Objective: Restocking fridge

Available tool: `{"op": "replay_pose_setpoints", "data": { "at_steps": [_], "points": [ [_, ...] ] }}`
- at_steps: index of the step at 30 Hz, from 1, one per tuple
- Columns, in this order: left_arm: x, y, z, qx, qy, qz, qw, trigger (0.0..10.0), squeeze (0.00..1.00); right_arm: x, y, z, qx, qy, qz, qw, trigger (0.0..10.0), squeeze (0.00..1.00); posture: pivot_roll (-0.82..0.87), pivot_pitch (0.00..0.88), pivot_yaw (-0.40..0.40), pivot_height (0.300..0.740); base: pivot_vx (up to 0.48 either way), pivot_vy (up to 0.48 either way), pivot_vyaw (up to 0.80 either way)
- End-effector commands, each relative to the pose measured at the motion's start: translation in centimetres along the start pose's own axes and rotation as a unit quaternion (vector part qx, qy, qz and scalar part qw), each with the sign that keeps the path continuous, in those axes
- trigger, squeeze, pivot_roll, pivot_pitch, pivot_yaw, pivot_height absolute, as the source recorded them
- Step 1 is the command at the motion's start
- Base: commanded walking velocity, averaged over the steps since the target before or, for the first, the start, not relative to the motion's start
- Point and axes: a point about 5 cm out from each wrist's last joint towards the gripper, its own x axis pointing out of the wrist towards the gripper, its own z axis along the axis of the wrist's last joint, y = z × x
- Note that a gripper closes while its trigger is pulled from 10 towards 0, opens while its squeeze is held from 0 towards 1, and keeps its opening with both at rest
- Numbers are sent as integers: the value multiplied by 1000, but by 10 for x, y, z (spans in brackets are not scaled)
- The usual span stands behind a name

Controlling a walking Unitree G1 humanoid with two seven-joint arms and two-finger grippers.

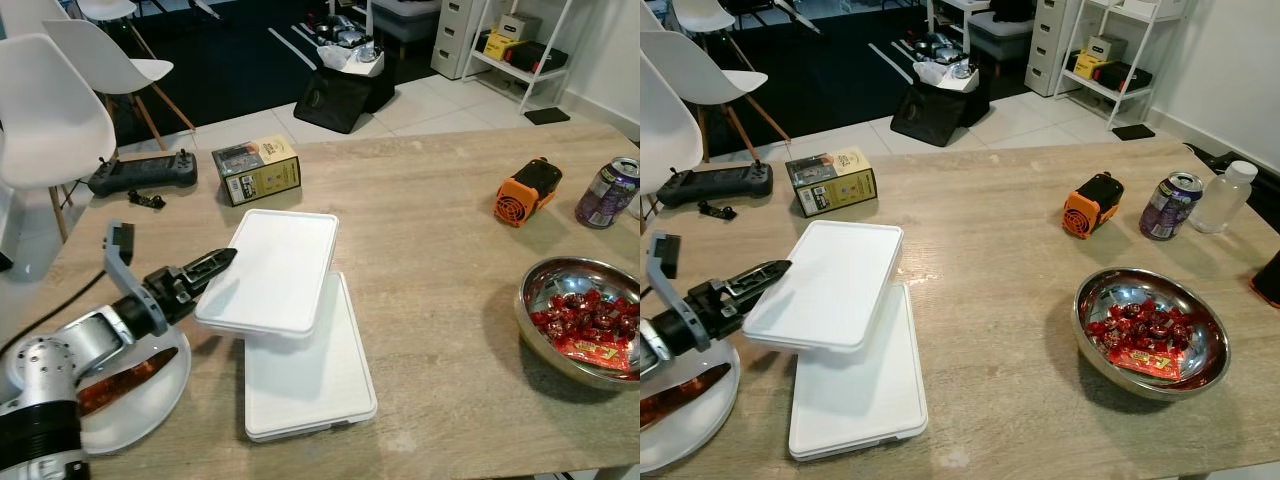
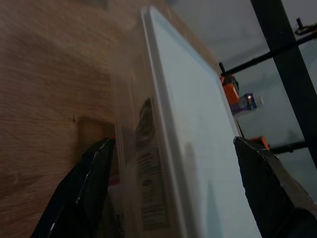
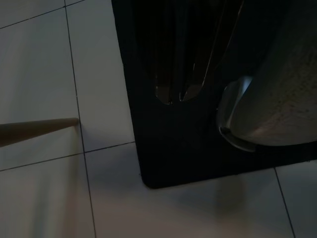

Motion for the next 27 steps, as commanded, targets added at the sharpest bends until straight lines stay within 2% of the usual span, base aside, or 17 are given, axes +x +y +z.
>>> {"op": "replay_pose_setpoints", "data": {
  "at_steps": [1, 8, 11, 13, 16, 22, 23, 25, 26, 27],
  "points": [
    [5, 6, -6, -12, 5, 15, 1000, 10000, 0, -1, -1, -3, -2, 2, 1, 1000, 10000, 0, 13, 145, 16, 740, 0, 0, 0],
    [5, 14, -11, -33, -7, 37, 999, 10000, 0, -1, -1, -2, -2, -1, 2, 1000, 10000, 0, 11, 146, 14, 740, 0, 0, 0],
    [9, 10, -11, -42, -20, 19, 999, 10000, 0, -1, -1, -2, -3, -1, 3, 1000, 10000, 0, 18, 146, 8, 740, 0, 0, 0],
    [14, 7, -14, -41, -19, 13, 999, 10000, 0, -1, 0, -2, -5, -2, 6, 1000, 10000, 0, 16, 145, 5, 740, 0, 0, 0],
    [14, 7, -14, -41, -19, 13, 999, 10000, 0, -1, 0, -2, -5, -2, 6, 1000, 10000, 0, 16, 145, 5, 740, 0, 0, 0],
    [25, -2, -10, -39, -16, -17, 999, 9961, 0, 1, -1, 3, -6, -8, 5, 1000, 10000, 0, 6, 141, 3, 740, 0, 0, 0],
    [28, -5, -8, -37, -16, -25, 999, 9176, 0, 1, -2, 4, -6, -8, 5, 1000, 10000, 0, 6, 141, 3, 740, 0, 0, 0],
    [28, -6, -7, -37, -16, -26, 999, 9176, 0, 1, -2, 4, -6, -8, 4, 1000, 10000, 0, 6, 141, 3, 740, 0, 0, 0],
    [29, -8, -6, -39, -17, -31, 999, 6157, 0, 1, -2, 3, -6, -8, 4, 1000, 10000, 0, 4, 141, 6, 740, 0, 0, 0],
    [30, -8, -6, -39, -17, -33, 999, 5804, 0, 1, -2, 3, -6, -8, 4, 1000, 10000, 0, 4, 141, 6, 740, 0, 0, 0]
  ]
}}
